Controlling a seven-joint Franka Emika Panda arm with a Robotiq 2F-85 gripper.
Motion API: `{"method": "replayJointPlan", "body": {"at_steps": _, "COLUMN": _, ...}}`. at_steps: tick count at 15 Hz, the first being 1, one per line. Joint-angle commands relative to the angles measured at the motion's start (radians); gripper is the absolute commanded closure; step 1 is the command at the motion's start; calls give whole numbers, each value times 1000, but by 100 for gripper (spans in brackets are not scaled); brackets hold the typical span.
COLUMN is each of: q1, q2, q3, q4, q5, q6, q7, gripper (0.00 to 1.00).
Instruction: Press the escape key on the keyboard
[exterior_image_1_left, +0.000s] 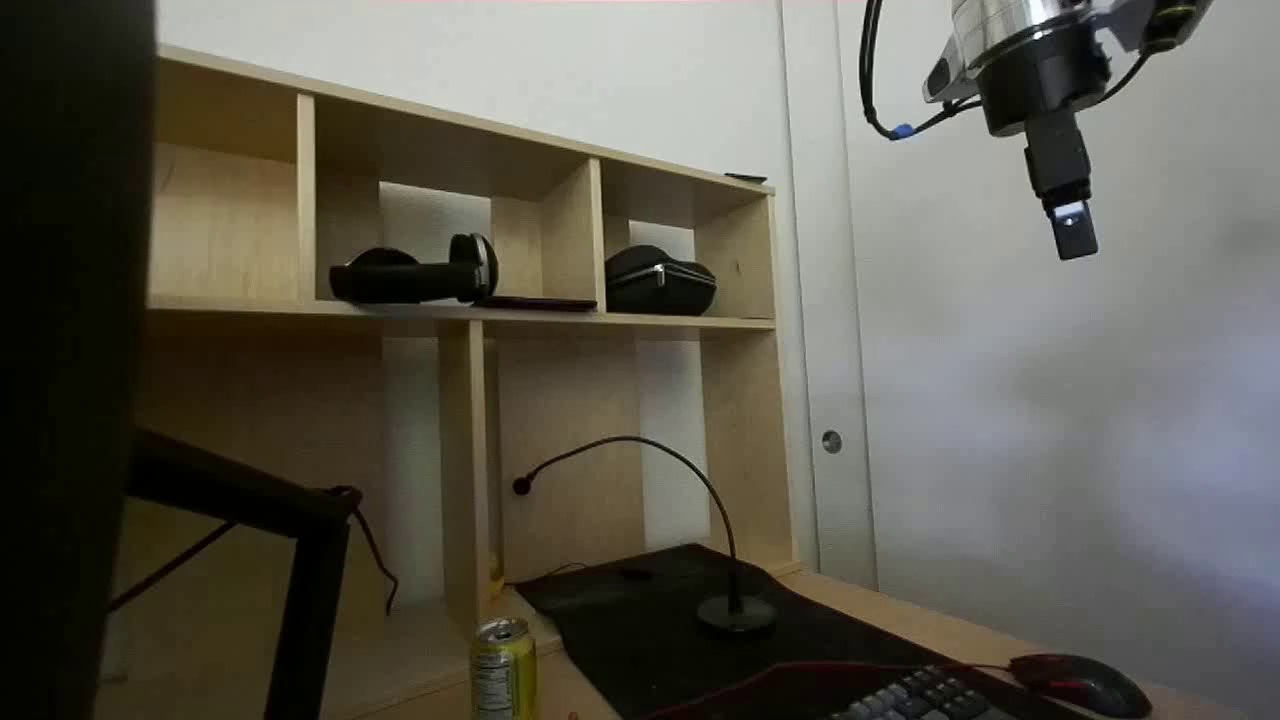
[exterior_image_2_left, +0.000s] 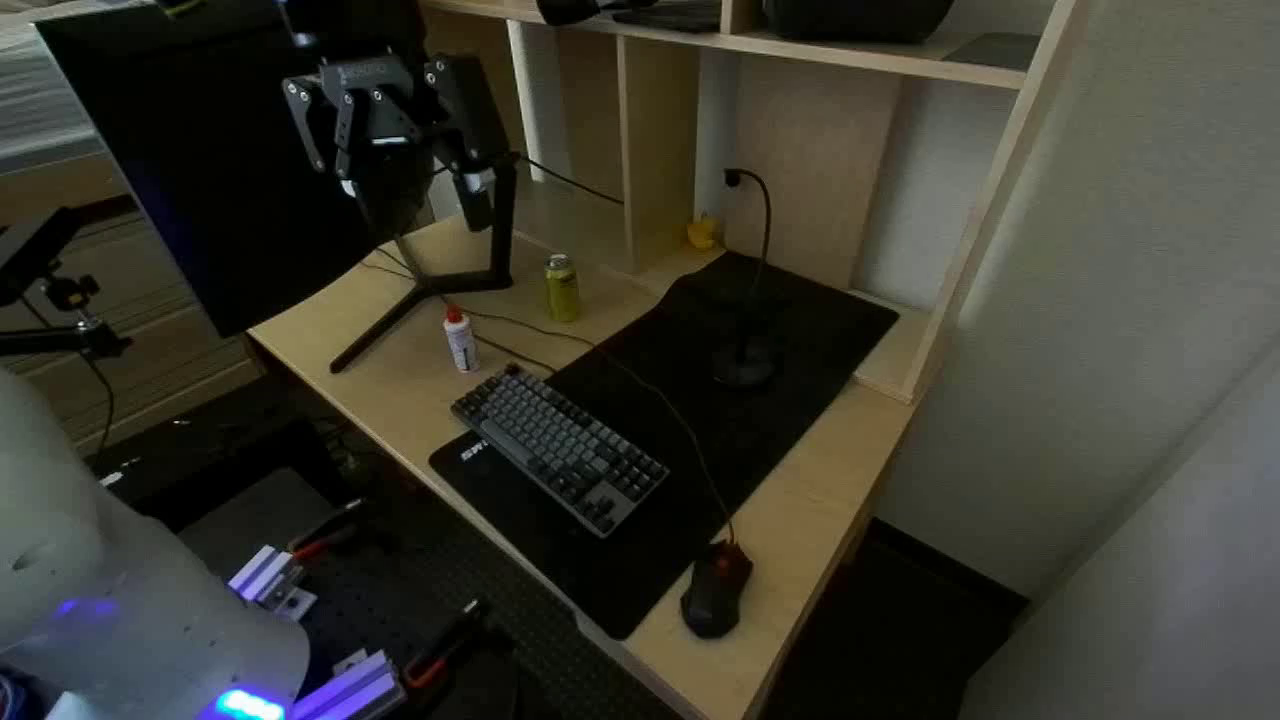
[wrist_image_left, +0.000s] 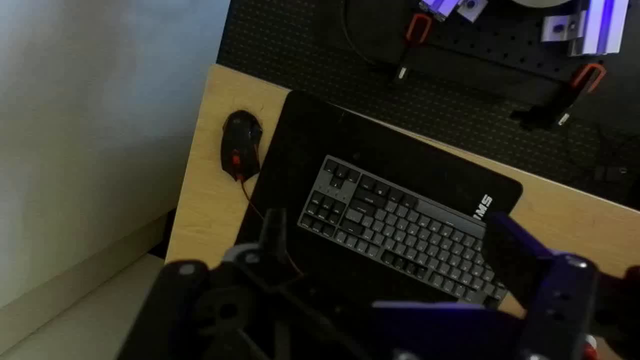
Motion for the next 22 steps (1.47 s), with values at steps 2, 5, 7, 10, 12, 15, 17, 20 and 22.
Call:
{"method": "replayJointPlan", "body": {"at_steps": 2, "q1": 21, "q2": -1, "q3": -13, "q4": 4, "q5": -9, "q6": -7, "q7": 11, "gripper": 0}}
{"method": "replayJointPlan", "body": {"at_steps": 5, "q1": 21, "q2": -1, "q3": -13, "q4": 4, "q5": -9, "q6": -7, "q7": 11, "gripper": 0}}
{"method": "replayJointPlan", "body": {"at_steps": 7, "q1": 33, "q2": 119, "q3": -4, "q4": 18, "q5": 39, "q6": 24, "q7": 81, "gripper": 0}}
{"method": "replayJointPlan", "body": {"at_steps": 10, "q1": 112, "q2": 215, "q3": 40, "q4": 6, "q5": 188, "q6": 100, "q7": 150, "gripper": 0}}
{"method": "replayJointPlan", "body": {"at_steps": 12, "q1": 144, "q2": 306, "q3": 86, "q4": 40, "q5": 276, "q6": 174, "q7": 209, "gripper": 0}}
{"method": "replayJointPlan", "body": {"at_steps": 15, "q1": 139, "q2": 294, "q3": 110, "q4": 17, "q5": 287, "q6": 184, "q7": 216, "gripper": 0}}
{"method": "replayJointPlan", "body": {"at_steps": 17, "q1": 143, "q2": 329, "q3": 120, "q4": 37, "q5": 298, "q6": 188, "q7": 228, "gripper": 0}}
{"method": "replayJointPlan", "body": {"at_steps": 20, "q1": 141, "q2": 330, "q3": 114, "q4": 46, "q5": 299, "q6": 188, "q7": 228, "gripper": 0}}
{"method": "replayJointPlan", "body": {"at_steps": 22, "q1": 156, "q2": 326, "q3": 108, "q4": 36, "q5": 240, "q6": 230, "q7": 103, "gripper": 0}}
